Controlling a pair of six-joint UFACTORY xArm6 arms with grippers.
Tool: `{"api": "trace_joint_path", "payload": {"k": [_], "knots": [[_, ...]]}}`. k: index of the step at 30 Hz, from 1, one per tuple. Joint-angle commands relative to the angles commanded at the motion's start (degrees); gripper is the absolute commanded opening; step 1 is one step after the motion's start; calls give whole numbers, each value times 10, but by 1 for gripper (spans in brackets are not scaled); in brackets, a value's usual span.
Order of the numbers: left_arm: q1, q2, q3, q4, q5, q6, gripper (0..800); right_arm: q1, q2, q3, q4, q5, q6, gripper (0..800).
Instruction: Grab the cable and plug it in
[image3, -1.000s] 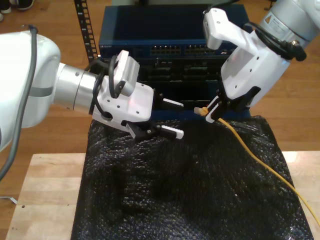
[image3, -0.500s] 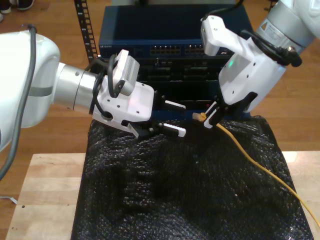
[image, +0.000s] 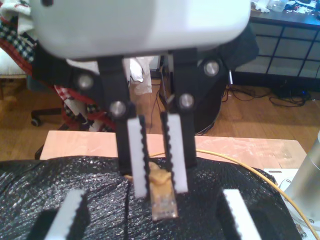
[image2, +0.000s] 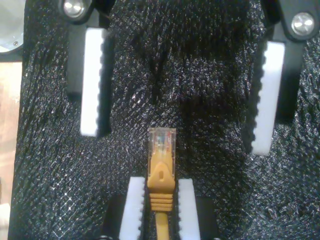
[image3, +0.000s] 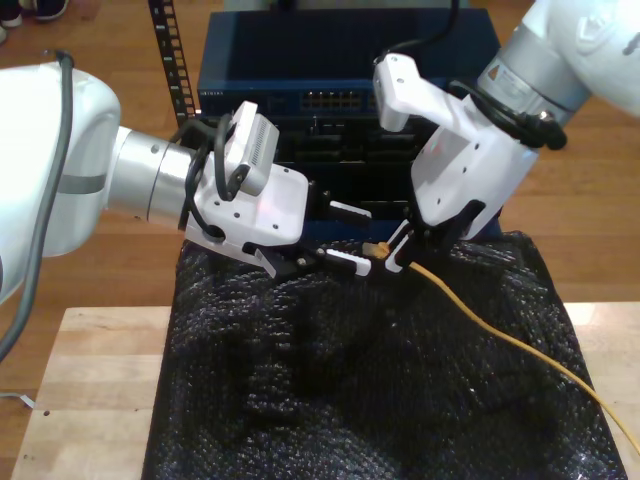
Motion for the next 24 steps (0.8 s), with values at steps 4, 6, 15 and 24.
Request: {"api": "trace_joint_path", "payload": {"k": [4,6,15,24], "knots": [[0,0,1,0,-3,11,480,1,0,0,0,-1,0,16],[0,0,1,0,-5,16,446,1,0,0,0,-1,0,16],[0,-1,2,0,-6,20,325,1,1,0,0,-1,0,17],[0,0,4,0,-6,20,263,2,1,0,0,-2,0,19]]}}
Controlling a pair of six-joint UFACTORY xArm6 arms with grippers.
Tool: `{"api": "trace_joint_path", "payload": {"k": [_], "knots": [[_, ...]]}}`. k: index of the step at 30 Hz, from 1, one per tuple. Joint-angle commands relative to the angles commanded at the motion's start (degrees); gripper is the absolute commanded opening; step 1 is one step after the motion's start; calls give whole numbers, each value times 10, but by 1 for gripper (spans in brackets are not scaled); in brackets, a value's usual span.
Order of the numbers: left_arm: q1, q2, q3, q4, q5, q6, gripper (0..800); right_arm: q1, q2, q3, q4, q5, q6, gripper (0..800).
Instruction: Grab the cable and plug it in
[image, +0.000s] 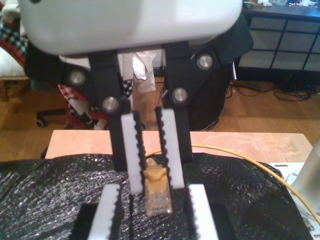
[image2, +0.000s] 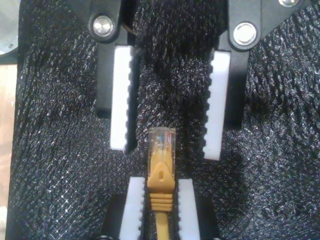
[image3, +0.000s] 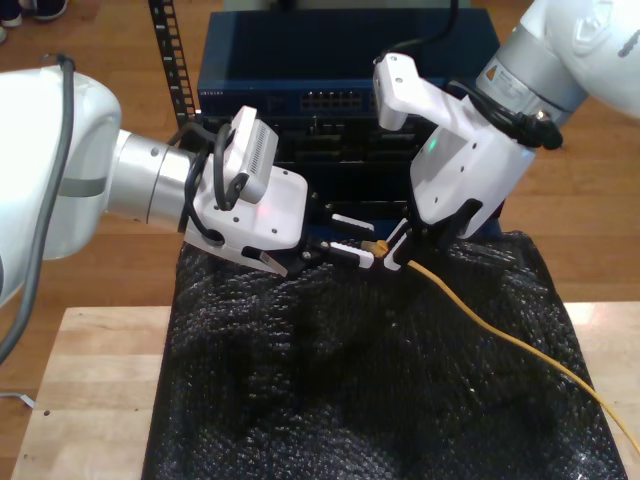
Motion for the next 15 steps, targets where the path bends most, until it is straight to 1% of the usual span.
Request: {"api": "trace_joint_path", "payload": {"k": [2,6,10,15], "knots": [[0,0,0,0,0,-1,256,0,2,0,1,0,0,19],[0,0,0,0,0,-1,207,2,5,0,0,0,0,19],[0,-1,0,0,-1,-4,24,4,6,0,1,0,0,31],[0,0,1,0,0,-4,3,4,6,-1,1,0,0,40]]}}
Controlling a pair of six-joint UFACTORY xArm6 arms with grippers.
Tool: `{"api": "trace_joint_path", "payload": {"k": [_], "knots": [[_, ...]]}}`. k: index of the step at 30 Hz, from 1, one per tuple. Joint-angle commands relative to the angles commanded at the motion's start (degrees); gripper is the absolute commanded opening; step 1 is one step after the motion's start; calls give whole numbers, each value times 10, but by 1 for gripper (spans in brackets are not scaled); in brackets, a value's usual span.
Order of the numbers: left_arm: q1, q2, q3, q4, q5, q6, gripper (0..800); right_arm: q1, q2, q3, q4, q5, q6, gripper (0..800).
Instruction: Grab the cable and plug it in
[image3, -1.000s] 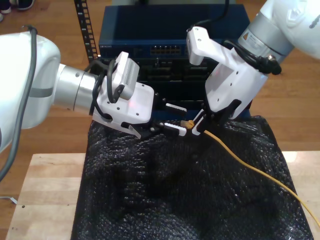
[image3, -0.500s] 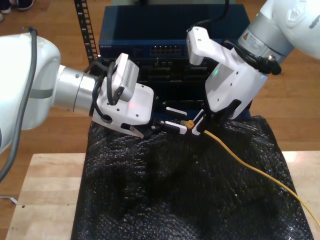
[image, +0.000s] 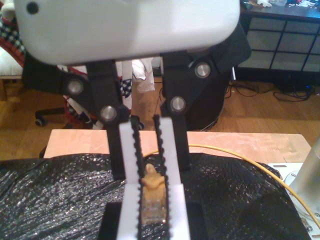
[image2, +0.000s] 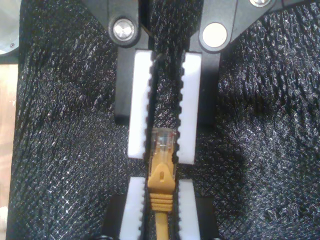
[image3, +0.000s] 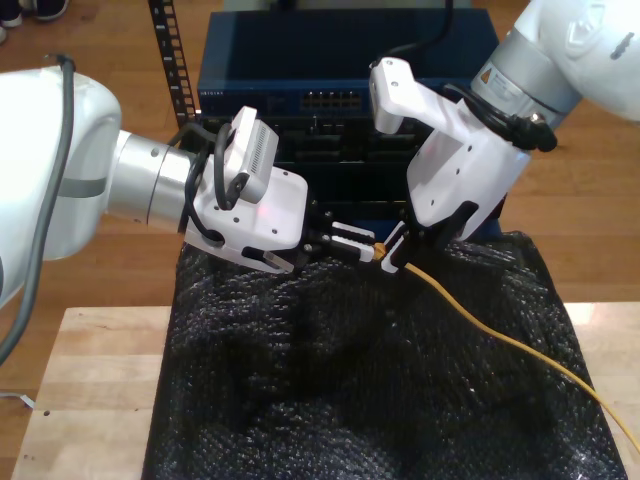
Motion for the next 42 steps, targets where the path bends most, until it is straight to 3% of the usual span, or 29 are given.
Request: {"api": "trace_joint_path", "payload": {"k": [5,6,9,10,15,17,22,28,36,42], "knots": [[-1,0,1,0,3,-1,2,0,0,0,0,1,0,87],[-1,0,0,0,3,-1,2,0,-1,-1,0,1,2,150],[-1,-1,0,0,5,-2,2,0,-1,-2,0,1,0,526],[-1,-1,0,0,5,-2,2,0,-1,-2,0,1,0,589],[2,-2,-1,1,5,-7,2,-4,-7,-8,-1,1,-1,710],[3,-2,-4,0,5,-8,2,-5,-9,-15,-2,1,-2,796],[4,6,-8,-12,43,-33,3,-6,-26,-19,-4,0,-5,800],[51,45,-10,-49,113,-67,2,-8,-25,-35,0,1,-4,800],[123,59,-10,-53,126,-97,2,-8,-68,-66,-1,4,-6,800],[138,64,-10,-62,176,-129,1,-4,-117,-54,-1,3,-29,784]]}}
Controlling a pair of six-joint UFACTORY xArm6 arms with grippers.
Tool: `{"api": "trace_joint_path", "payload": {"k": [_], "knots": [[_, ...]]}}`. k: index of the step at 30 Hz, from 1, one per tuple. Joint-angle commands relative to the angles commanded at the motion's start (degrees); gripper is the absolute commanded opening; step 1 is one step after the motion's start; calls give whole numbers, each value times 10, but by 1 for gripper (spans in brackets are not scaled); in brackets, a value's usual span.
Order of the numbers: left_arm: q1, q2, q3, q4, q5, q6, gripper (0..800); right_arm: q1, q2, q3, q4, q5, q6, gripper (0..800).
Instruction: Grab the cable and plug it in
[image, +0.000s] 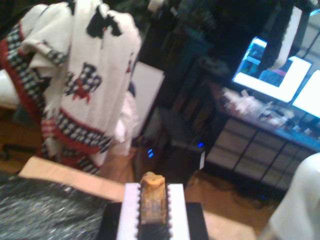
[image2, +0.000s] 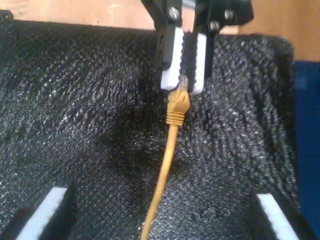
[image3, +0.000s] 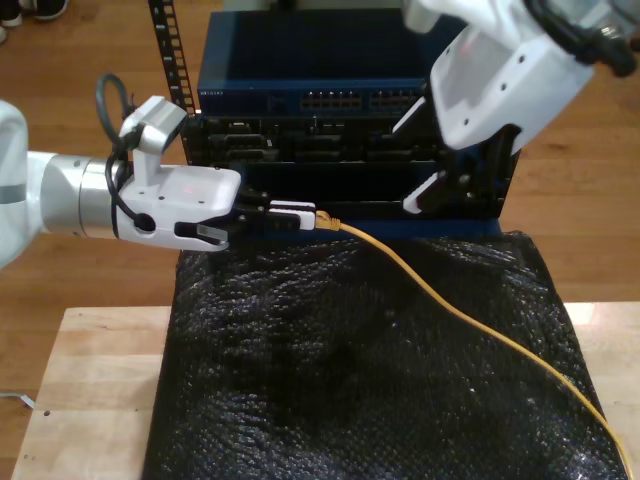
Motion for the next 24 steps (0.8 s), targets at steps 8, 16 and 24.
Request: {"api": "trace_joint_path", "payload": {"k": [8,16,24], "knots": [[13,25,1,-3,62,-54,1,3,-44,33,1,-31,-53,790],[16,53,-8,-10,122,-55,2,40,-91,85,12,-115,-93,793],[16,75,-22,-43,174,-56,2,72,-115,98,11,-142,-117,796]]}}
